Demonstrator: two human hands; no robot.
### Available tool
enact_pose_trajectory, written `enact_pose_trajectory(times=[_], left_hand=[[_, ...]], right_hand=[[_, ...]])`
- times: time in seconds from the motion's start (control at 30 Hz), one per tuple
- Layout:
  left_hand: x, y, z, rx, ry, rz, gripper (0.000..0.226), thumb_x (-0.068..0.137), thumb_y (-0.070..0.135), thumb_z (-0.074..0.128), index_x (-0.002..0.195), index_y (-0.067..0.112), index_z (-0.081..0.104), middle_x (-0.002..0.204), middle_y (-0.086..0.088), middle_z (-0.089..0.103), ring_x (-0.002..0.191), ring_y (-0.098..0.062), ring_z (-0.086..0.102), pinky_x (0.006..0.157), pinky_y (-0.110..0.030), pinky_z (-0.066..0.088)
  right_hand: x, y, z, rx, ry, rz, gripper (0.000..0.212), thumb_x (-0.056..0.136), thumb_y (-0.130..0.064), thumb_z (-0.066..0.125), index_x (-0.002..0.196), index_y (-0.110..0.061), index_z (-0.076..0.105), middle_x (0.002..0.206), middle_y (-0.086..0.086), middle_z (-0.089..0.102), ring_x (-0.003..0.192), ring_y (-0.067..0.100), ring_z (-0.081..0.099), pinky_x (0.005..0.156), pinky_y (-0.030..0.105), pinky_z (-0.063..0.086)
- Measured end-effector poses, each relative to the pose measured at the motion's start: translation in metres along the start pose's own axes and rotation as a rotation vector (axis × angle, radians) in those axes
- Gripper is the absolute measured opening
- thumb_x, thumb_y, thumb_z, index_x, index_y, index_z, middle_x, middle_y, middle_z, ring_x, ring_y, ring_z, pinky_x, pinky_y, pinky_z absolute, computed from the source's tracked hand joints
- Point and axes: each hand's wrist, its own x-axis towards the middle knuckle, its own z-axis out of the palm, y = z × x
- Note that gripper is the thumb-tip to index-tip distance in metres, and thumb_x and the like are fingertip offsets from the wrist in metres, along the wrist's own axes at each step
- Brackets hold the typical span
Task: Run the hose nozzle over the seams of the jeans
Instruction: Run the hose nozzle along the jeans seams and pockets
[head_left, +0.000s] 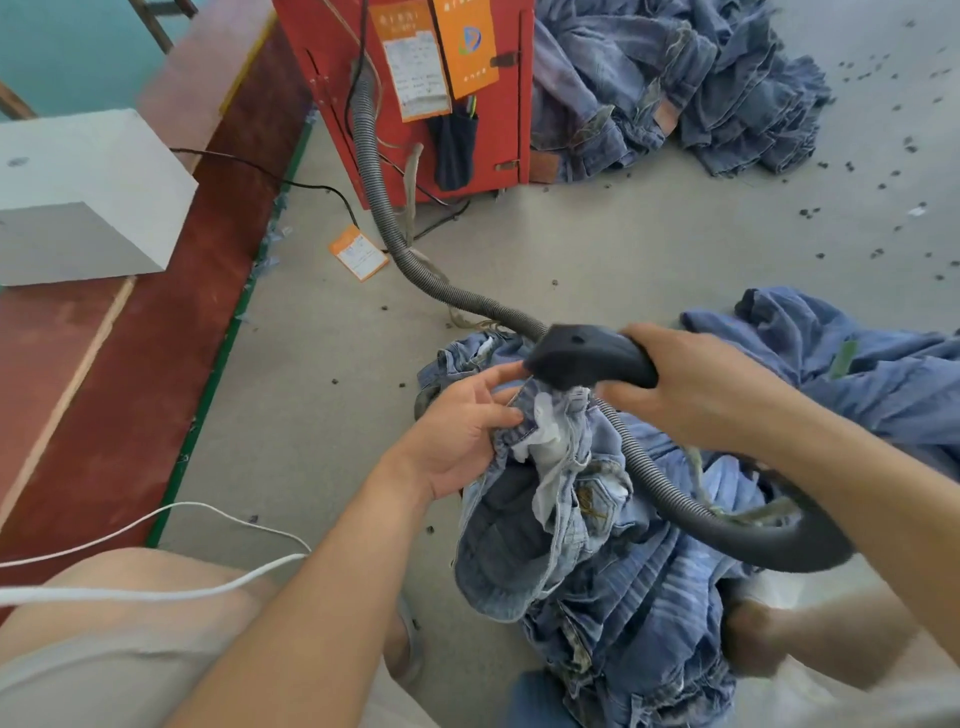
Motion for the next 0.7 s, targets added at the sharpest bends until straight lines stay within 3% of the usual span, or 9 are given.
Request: enact_pose_trajectory(times=[0.07, 0.17, 0.27, 0.33, 0.4, 0.47, 0.53, 0.63, 0.7], left_hand=[[-0.001, 0.001, -0.001, -0.022, 0.029, -0.009, 0.059, 0.094, -0.021, 0.041, 0.144, 0.009, 0.052, 0.119, -0.017, 0.072, 0.099, -0.023, 0.072, 0.081, -0.033, 0.059], [-0.001, 0.004, -0.002, -0.100, 0.107, -0.017, 0.063, 0.095, -0.021, 0.038, 0.152, 0.006, 0.040, 0.115, -0.015, 0.076, 0.101, -0.027, 0.075, 0.079, -0.035, 0.061], [-0.001, 0.002, -0.003, -0.190, 0.179, -0.029, 0.069, 0.096, -0.017, 0.041, 0.159, 0.006, 0.028, 0.108, -0.008, 0.079, 0.100, -0.025, 0.076, 0.074, -0.036, 0.063], [-0.002, 0.001, -0.005, -0.178, 0.197, -0.040, 0.067, 0.096, -0.014, 0.043, 0.158, 0.006, 0.033, 0.105, -0.005, 0.080, 0.098, -0.022, 0.076, 0.074, -0.035, 0.062], [-0.001, 0.001, -0.006, -0.162, 0.196, -0.055, 0.063, 0.096, -0.013, 0.043, 0.155, 0.007, 0.039, 0.107, -0.006, 0.079, 0.100, -0.023, 0.076, 0.076, -0.035, 0.062], [-0.002, 0.001, -0.007, -0.151, 0.191, -0.059, 0.060, 0.096, -0.014, 0.042, 0.151, 0.008, 0.046, 0.110, -0.007, 0.079, 0.101, -0.023, 0.076, 0.076, -0.035, 0.062], [-0.002, 0.001, -0.007, -0.144, 0.175, -0.055, 0.057, 0.096, -0.015, 0.041, 0.146, 0.010, 0.050, 0.115, -0.010, 0.077, 0.105, -0.026, 0.075, 0.081, -0.039, 0.063], [-0.002, 0.001, -0.008, -0.135, 0.192, -0.049, 0.057, 0.096, -0.017, 0.041, 0.145, 0.010, 0.052, 0.133, -0.021, 0.067, 0.120, -0.036, 0.067, 0.100, -0.048, 0.057], [-0.002, 0.003, -0.006, -0.063, 0.196, -0.040, 0.060, 0.097, -0.017, 0.041, 0.149, 0.010, 0.049, 0.137, -0.022, 0.062, 0.117, -0.032, 0.068, 0.099, -0.045, 0.056]], right_hand=[[0.007, 0.005, -0.006, 0.054, 0.072, 0.088, 0.024, 0.096, -0.043, 0.063, 0.110, -0.025, 0.056, 0.075, -0.008, 0.059, 0.064, 0.010, 0.057, 0.056, 0.032, 0.039], [0.005, 0.020, -0.022, 0.204, 0.084, 0.144, 0.018, 0.094, -0.042, 0.066, 0.100, -0.027, 0.058, 0.058, 0.000, 0.062, 0.048, 0.015, 0.062, 0.051, 0.032, 0.046], [-0.007, 0.020, -0.023, 0.206, -0.068, 0.071, 0.015, 0.090, -0.044, 0.068, 0.091, -0.036, 0.056, 0.061, -0.017, 0.066, 0.041, 0.008, 0.060, 0.042, 0.023, 0.045], [-0.006, 0.013, -0.012, 0.146, -0.142, 0.029, 0.015, 0.090, -0.045, 0.068, 0.091, -0.038, 0.056, 0.064, -0.019, 0.066, 0.046, 0.002, 0.060, 0.041, 0.015, 0.041], [0.001, 0.008, -0.001, 0.121, -0.072, 0.034, 0.012, 0.093, -0.044, 0.067, 0.097, -0.038, 0.057, 0.065, -0.009, 0.063, 0.052, 0.002, 0.060, 0.044, 0.015, 0.037], [0.008, 0.008, 0.001, 0.135, 0.040, 0.097, 0.019, 0.096, -0.042, 0.066, 0.109, -0.029, 0.059, 0.075, -0.009, 0.061, 0.061, 0.007, 0.059, 0.051, 0.027, 0.041], [0.010, 0.014, -0.007, 0.165, 0.120, 0.161, 0.023, 0.095, -0.041, 0.067, 0.109, -0.024, 0.060, 0.071, -0.004, 0.062, 0.060, 0.014, 0.060, 0.053, 0.031, 0.043], [-0.001, 0.027, -0.023, 0.260, 0.034, 0.135, 0.015, 0.092, -0.040, 0.070, 0.095, -0.031, 0.059, 0.055, -0.001, 0.064, 0.041, 0.014, 0.059, 0.047, 0.033, 0.049], [-0.007, 0.024, -0.023, 0.236, -0.090, 0.095, 0.013, 0.090, -0.044, 0.070, 0.092, -0.037, 0.058, 0.060, -0.009, 0.067, 0.042, 0.011, 0.060, 0.045, 0.028, 0.050]])
